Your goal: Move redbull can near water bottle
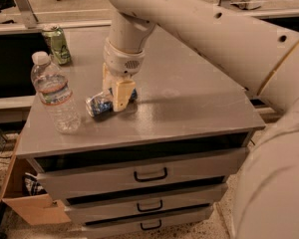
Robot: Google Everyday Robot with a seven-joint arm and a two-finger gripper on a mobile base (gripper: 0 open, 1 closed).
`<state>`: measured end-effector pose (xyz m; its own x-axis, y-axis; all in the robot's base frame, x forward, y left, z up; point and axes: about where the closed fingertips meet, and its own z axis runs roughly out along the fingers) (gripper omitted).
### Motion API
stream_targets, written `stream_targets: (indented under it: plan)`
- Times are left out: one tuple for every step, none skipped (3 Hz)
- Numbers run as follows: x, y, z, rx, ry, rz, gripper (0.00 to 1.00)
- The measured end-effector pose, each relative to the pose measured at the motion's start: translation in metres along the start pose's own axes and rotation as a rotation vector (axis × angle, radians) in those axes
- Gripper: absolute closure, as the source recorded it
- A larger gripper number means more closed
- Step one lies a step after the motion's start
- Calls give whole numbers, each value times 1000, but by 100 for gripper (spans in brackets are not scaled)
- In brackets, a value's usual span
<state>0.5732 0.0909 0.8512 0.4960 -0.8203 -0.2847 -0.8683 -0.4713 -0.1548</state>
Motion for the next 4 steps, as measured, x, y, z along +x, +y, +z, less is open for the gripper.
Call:
stream_targets:
  plan:
    - [-4,4,-6,-10,-24,-11,0]
    - [-8,8,-15,-9,-45,-18,0]
    - [13,12,-28,14,-98,25,0]
    - [62,16,-47,75,-203,104,0]
